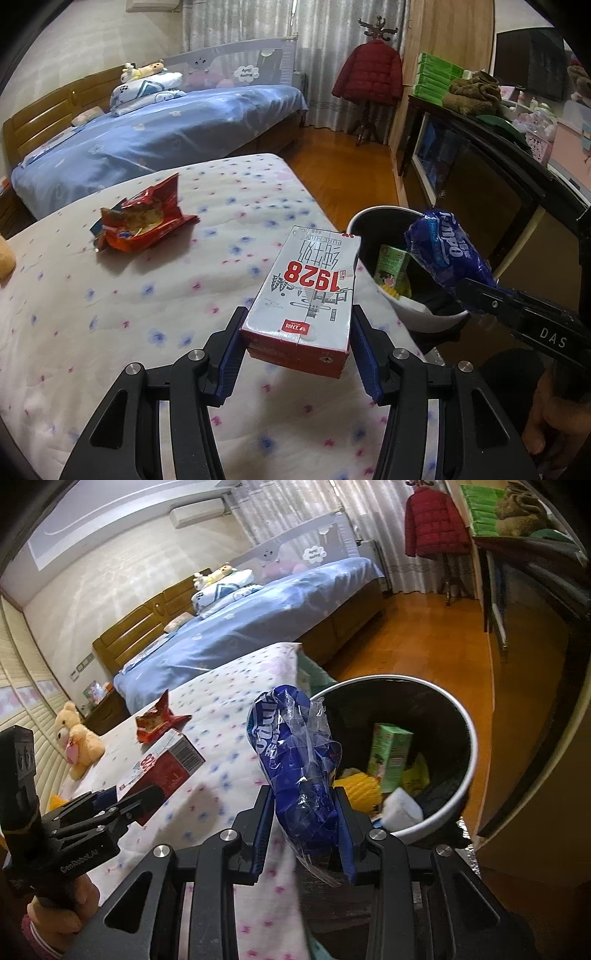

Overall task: Collect trash
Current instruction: 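Carry the white carton and blue plastic bag over the trash bin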

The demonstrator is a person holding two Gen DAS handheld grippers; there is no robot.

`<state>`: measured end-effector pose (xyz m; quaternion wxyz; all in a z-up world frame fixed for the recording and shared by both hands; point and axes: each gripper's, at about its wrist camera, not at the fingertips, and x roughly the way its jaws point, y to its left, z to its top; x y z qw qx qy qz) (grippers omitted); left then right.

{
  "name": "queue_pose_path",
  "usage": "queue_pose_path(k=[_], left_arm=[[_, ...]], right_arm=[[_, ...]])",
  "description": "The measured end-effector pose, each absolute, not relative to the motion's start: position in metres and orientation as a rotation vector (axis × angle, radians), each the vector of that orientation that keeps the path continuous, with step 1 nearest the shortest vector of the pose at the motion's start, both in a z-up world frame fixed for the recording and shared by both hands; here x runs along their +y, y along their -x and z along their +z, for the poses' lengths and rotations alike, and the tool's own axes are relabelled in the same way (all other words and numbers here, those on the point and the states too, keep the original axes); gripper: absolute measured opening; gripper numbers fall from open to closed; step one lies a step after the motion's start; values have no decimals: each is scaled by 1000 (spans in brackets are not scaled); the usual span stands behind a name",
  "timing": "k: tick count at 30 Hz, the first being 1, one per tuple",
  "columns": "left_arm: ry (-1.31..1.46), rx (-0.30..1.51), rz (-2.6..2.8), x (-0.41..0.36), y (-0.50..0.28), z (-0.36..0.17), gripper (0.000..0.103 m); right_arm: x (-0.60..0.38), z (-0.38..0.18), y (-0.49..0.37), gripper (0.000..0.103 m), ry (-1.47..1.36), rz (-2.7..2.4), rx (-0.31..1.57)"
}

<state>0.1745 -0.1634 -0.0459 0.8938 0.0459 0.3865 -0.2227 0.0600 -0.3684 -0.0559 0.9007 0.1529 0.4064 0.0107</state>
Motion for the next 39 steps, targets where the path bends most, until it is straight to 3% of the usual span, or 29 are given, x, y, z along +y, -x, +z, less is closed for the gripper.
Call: queue_pose_path(k=[39], left_arm=[[-184, 809, -535, -251, -211, -57, 52]], right_arm=[[-436, -68, -82, 32, -348, -126, 883]])
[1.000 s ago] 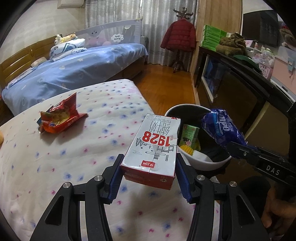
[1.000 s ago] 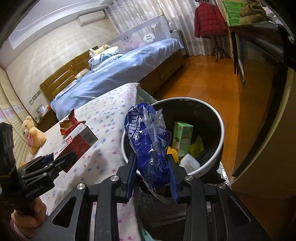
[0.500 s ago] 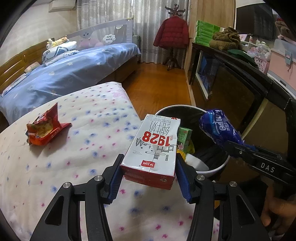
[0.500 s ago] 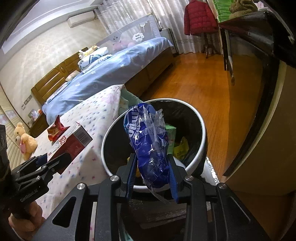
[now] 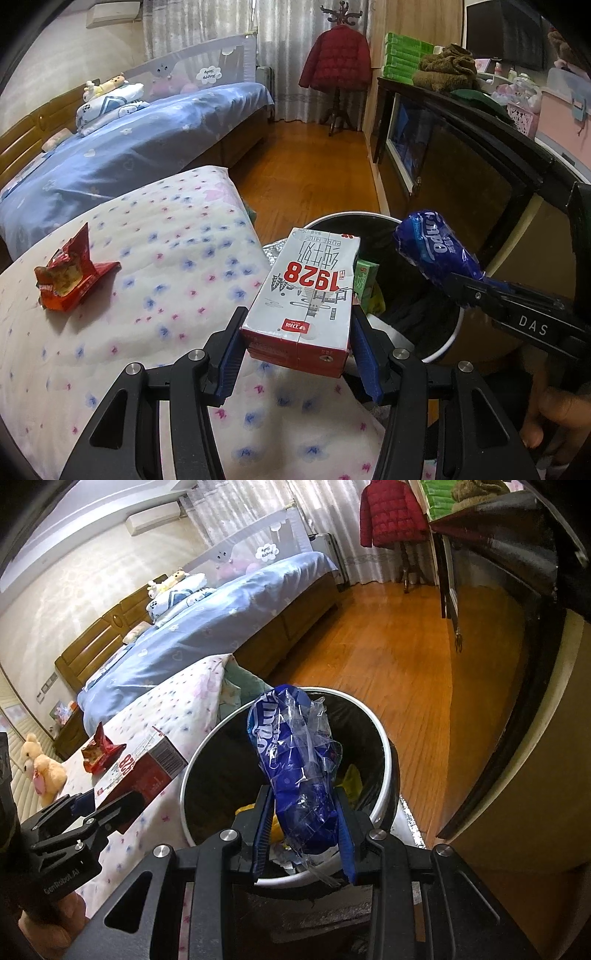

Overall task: Collect trash
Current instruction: 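Carry the white carton and blue plastic bag over the trash bin, then open both tools to drop the white carton and blue bag into the bin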

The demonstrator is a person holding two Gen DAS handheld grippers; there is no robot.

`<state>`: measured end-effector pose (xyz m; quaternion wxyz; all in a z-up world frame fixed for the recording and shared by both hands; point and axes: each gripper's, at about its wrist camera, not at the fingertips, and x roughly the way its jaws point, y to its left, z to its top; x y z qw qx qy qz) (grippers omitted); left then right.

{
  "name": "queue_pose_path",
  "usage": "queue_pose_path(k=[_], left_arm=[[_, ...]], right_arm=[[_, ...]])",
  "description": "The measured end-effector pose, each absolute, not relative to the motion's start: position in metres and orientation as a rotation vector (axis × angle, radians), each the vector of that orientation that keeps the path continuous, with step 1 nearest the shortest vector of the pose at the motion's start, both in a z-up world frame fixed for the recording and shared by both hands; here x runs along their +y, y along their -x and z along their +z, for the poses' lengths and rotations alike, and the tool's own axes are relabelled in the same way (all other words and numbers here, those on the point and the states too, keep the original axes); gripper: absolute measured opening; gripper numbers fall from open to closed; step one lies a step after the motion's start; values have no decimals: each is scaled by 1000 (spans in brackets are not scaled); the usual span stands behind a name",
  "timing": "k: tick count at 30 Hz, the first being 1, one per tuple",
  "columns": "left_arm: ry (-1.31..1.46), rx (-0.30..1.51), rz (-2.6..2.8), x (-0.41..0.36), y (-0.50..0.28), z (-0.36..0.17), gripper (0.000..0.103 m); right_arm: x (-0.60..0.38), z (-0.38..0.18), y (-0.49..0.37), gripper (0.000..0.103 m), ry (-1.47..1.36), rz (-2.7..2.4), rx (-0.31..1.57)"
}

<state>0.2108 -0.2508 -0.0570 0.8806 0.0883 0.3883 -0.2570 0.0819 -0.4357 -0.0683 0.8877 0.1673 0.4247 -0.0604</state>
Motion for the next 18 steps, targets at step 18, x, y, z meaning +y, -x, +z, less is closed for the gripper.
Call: queue_pose_path(k=[18], left_arm=[[-213, 838, -551, -276, -224, -62, 52]], right_arm=[[-449, -75, -99, 32, -361, -126, 915]])
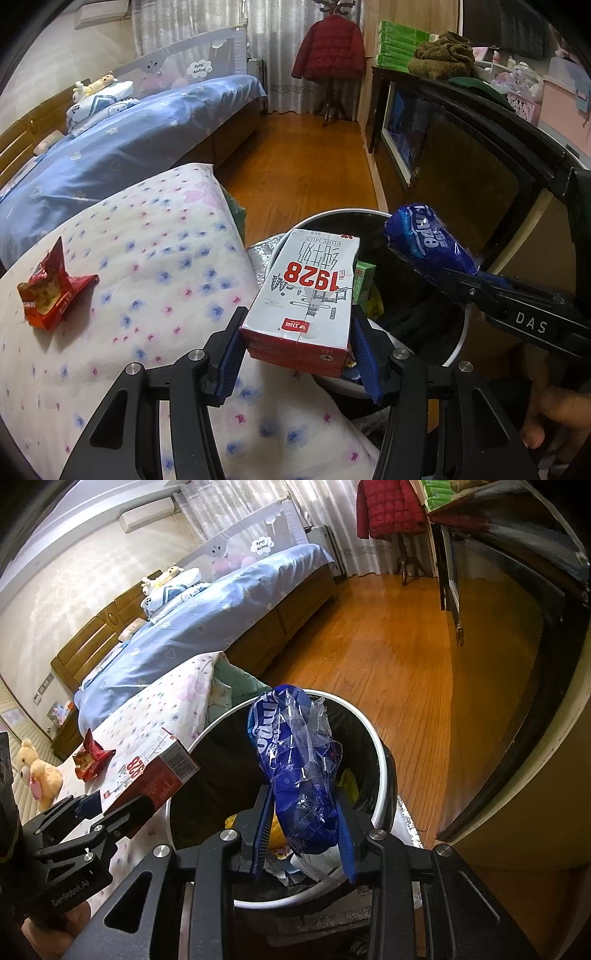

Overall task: Collect trash
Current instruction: 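Open both tools to drop the white carton and blue bag into the bin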

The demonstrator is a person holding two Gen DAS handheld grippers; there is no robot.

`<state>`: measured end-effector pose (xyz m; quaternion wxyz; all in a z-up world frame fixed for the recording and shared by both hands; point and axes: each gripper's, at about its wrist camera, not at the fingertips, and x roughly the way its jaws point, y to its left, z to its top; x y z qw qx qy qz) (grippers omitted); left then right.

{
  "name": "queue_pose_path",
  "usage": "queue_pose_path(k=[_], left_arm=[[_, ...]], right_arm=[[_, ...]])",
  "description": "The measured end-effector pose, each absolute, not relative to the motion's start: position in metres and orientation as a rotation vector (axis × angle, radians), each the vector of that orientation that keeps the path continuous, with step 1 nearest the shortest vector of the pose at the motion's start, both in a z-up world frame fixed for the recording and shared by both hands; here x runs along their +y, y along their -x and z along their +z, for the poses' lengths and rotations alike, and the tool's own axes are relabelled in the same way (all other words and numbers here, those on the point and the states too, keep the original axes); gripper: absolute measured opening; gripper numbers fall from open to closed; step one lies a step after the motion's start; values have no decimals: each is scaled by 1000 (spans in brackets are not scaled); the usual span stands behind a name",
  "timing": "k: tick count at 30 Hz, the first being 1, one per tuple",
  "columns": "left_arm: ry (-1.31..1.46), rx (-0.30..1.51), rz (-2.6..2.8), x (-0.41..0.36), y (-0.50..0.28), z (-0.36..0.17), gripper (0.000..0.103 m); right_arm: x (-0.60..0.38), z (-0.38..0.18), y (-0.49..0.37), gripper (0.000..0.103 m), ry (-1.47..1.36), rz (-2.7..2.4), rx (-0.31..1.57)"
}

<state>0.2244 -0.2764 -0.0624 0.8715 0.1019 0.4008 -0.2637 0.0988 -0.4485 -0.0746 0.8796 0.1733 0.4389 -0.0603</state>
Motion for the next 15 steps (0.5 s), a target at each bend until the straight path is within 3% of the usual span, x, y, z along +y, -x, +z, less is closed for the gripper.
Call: queue_pose_path(k=[15], left_arm=[[-226, 857, -555, -287, -231, -63, 55]], right_arm=[[-453, -77, -103, 37, -365, -127, 935]])
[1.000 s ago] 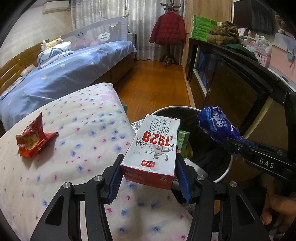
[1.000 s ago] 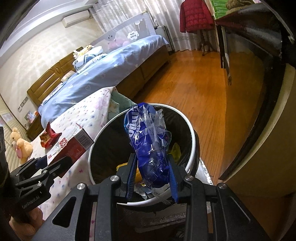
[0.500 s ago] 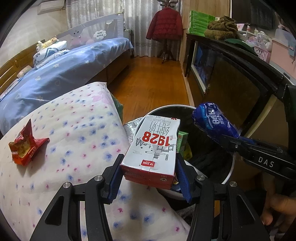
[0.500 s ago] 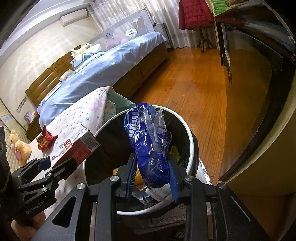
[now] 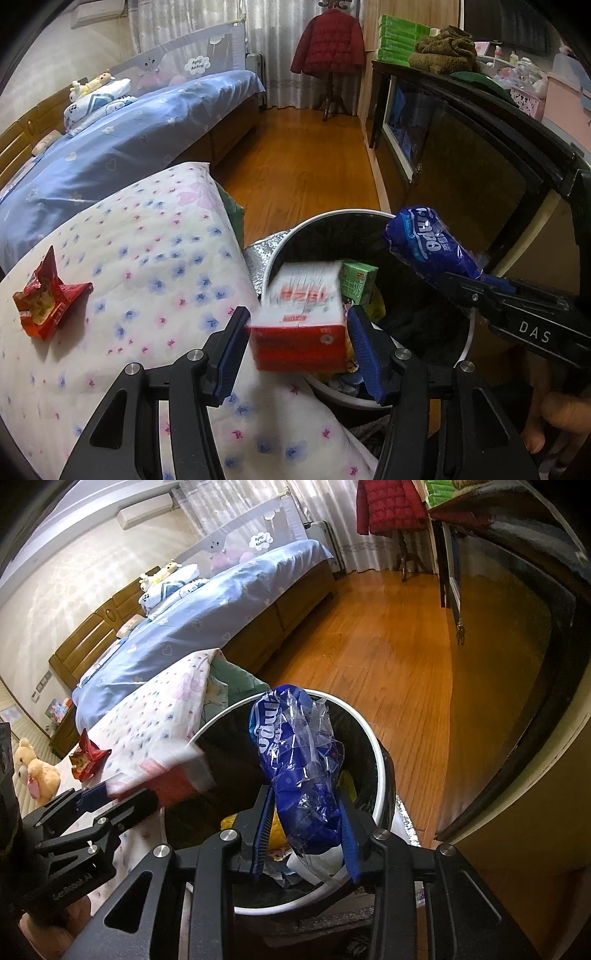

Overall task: Collect trash
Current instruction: 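Open both tools to drop the white carton and blue bag into the bin, then move both tools back over the bed toward the two snack wrappers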

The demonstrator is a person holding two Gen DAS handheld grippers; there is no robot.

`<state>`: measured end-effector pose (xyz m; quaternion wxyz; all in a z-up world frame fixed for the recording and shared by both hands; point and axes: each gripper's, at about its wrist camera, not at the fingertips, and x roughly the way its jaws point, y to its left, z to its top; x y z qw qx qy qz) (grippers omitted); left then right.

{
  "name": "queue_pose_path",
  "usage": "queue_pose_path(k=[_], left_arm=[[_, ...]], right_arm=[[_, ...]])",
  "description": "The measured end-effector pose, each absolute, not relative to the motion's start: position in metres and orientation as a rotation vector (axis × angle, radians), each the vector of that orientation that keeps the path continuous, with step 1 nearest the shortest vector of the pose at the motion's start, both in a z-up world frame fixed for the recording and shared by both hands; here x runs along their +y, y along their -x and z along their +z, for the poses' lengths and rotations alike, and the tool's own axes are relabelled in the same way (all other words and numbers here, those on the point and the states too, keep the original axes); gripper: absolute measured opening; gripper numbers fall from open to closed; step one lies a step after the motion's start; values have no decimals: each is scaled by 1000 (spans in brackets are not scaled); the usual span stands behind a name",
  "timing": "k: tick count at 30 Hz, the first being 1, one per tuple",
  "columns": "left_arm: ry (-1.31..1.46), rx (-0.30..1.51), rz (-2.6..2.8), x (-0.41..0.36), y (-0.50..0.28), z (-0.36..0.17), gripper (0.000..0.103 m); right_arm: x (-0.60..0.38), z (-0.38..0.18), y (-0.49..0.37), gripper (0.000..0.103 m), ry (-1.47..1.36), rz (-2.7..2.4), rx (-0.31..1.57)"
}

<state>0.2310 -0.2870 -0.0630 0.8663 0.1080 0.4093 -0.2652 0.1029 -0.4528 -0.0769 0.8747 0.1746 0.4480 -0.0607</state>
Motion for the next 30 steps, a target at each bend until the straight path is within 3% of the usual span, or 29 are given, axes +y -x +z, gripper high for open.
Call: queue_pose_path(k=[14, 30], left_arm=[[-143, 848, -507, -240, -217, -59, 61], [-6, 863, -356, -137, -202, -61, 63]], right_arm=[[-439, -64, -95, 52, -386, -106, 891], [-360, -55, -105, 76, -330, 56, 881]])
